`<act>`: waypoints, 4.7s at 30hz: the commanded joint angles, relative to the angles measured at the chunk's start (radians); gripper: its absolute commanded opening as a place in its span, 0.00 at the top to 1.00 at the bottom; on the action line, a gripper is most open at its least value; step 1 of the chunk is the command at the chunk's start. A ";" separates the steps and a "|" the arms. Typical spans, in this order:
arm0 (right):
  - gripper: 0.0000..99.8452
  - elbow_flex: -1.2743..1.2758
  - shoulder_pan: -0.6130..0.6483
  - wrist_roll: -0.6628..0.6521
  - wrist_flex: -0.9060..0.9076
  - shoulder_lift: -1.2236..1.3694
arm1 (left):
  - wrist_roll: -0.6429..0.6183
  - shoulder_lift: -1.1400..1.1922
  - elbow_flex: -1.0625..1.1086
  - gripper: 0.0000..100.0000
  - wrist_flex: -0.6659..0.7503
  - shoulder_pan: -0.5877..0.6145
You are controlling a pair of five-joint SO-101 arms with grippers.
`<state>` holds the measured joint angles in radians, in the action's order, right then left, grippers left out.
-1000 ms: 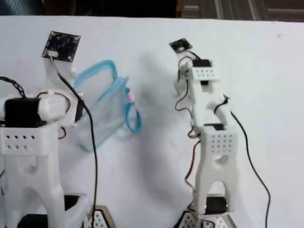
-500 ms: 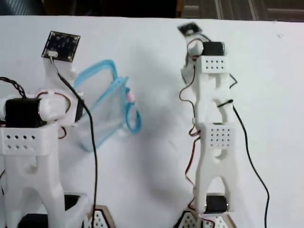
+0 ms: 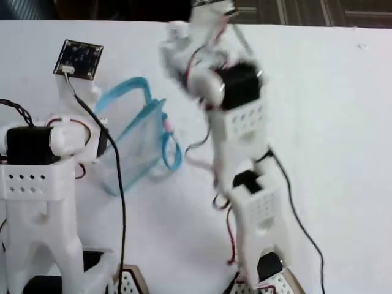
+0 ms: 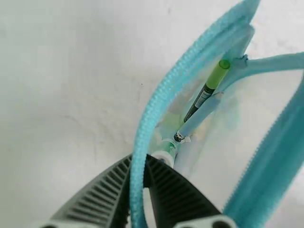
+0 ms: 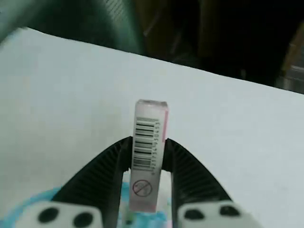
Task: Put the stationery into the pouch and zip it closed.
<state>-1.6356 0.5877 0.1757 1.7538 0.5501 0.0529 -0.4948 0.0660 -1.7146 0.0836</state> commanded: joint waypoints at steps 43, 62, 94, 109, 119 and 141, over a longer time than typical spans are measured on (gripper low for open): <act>0.98 2.024 0.058 -0.193 -0.593 -1.474 | 0.005 0.016 0.003 0.98 0.018 0.039; 0.98 2.027 0.182 0.052 -1.368 -1.063 | -0.026 0.016 0.003 0.98 0.021 0.001; 0.67 1.843 0.145 0.021 -0.915 -1.196 | -0.026 0.016 0.003 0.98 0.023 0.001; 0.67 2.569 -0.001 -0.358 -1.164 -1.176 | -0.028 0.016 0.003 0.98 0.021 -0.004; 0.67 2.539 -0.024 -0.198 -1.682 -0.702 | -0.028 0.016 0.003 0.98 0.021 -0.004; 0.99 2.368 -0.059 -0.190 -1.804 -0.613 | -0.026 0.015 0.003 0.98 0.018 0.001</act>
<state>0.7641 0.5462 -0.0253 -0.0292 0.0637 0.0315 -0.4964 0.0660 -1.7070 0.0821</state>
